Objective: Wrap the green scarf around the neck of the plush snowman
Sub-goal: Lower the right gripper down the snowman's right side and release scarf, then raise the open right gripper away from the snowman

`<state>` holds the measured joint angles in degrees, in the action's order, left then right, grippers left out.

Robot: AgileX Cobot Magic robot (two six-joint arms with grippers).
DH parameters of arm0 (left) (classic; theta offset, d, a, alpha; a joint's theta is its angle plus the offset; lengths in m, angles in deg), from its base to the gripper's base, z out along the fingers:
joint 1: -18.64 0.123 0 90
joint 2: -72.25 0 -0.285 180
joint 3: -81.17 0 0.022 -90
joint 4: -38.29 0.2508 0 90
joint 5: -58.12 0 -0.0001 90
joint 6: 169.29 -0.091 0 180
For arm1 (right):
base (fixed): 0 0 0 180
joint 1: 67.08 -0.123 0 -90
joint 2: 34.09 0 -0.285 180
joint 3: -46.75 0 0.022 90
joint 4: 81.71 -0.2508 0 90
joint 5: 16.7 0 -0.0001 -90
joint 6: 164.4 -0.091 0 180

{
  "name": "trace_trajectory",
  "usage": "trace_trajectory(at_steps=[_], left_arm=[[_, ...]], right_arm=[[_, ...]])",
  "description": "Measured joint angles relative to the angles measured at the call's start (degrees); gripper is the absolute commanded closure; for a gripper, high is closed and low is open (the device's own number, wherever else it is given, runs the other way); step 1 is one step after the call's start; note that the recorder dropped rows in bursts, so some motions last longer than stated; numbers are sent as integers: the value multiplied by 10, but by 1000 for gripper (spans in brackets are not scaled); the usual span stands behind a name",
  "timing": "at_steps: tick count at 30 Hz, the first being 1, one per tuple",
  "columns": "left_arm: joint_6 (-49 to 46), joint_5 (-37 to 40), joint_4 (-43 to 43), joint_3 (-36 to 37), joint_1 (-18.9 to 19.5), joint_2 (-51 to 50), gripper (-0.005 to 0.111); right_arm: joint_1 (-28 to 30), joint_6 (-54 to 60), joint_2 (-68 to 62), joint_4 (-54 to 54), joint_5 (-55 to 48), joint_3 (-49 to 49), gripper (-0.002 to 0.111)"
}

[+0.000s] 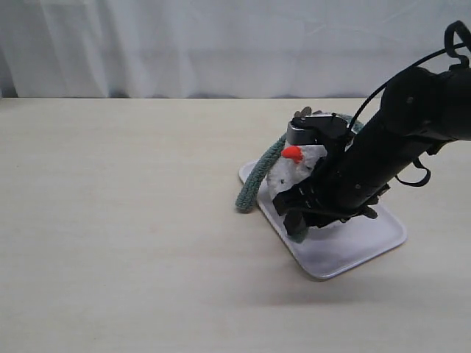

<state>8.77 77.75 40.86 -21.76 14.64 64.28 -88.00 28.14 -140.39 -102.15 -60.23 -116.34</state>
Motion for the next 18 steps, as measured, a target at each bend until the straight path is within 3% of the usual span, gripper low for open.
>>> trace_trajectory(at_steps=[18], left_arm=[[0, 0, 0, 0, 0, 0, 107]], right_arm=[[0, 1, 67, 0, -208, -39, 43]])
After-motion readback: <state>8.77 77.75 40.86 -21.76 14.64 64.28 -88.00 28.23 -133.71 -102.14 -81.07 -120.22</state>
